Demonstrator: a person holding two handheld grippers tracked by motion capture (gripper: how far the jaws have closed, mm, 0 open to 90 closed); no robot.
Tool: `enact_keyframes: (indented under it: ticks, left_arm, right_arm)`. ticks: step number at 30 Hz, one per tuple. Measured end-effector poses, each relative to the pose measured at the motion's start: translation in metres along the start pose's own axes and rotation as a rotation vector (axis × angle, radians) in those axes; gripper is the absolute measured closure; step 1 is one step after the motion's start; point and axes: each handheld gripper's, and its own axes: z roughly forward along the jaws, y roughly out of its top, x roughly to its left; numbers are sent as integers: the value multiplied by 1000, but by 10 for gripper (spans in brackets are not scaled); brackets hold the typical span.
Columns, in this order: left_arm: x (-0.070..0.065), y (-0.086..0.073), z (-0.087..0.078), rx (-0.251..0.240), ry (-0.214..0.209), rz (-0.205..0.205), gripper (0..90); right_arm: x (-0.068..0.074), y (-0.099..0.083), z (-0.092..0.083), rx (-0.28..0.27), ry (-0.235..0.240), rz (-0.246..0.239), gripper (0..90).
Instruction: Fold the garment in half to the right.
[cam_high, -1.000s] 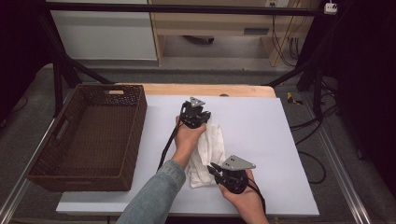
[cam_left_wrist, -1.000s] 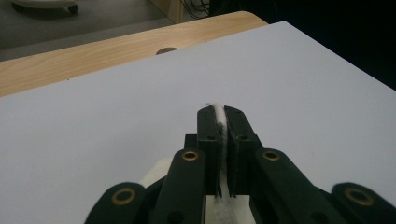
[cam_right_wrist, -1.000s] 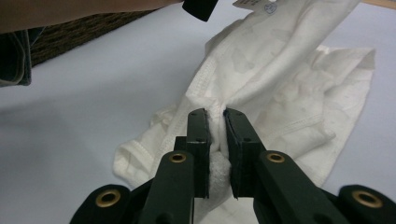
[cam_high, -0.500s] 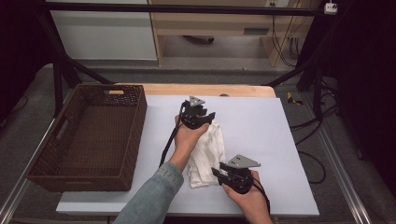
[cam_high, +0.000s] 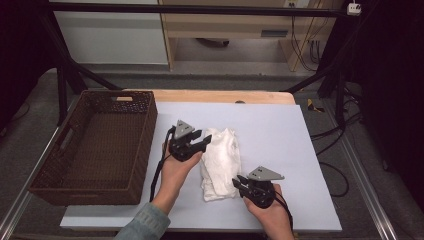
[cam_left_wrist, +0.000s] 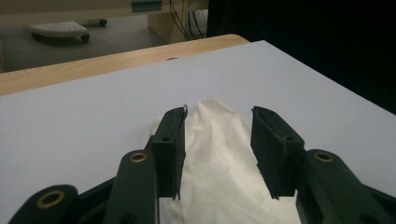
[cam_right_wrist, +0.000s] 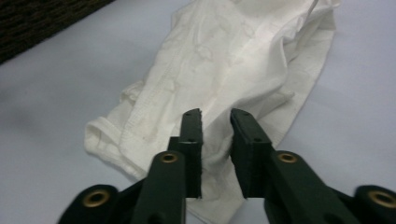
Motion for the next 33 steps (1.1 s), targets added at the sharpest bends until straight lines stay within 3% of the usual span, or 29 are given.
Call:
enact_keyframes:
  ticks: [2, 5, 10, 12, 18, 21, 24, 29, 33]
  left_arm:
    - [-5, -14, -11, -6, 4, 31, 554]
    - [-8, -30, -22, 6, -4, 58, 553]
    - [-7, -44, -32, 30, -8, 83, 551]
    - [-6, -48, -35, 34, 9, 97, 549]
    - [6, -63, -41, 61, 32, 53, 537]
    - [5, -64, -42, 68, 50, 87, 530]
    - [6, -64, -41, 69, 53, 87, 521]
    - [6, -66, -39, 80, 70, 112, 489]
    - [8, -66, -40, 75, 88, 115, 453]
  right_arm:
    - [0, 0, 0, 12, -11, -11, 846]
    - [0, -2, -1, 26, -22, 14, 863]
    - [4, -8, -5, 46, -33, 16, 871]
    - [6, -11, -7, 60, -32, 16, 871]
    - [3, -19, -11, 81, -12, 68, 870]
    - [-1, -21, -14, 67, -5, 80, 866]
    - [-2, -21, -13, 60, 3, 82, 813]
    - [-3, -15, -14, 31, -46, 32, 675]
    - [-11, -9, -14, 10, -76, 29, 599]
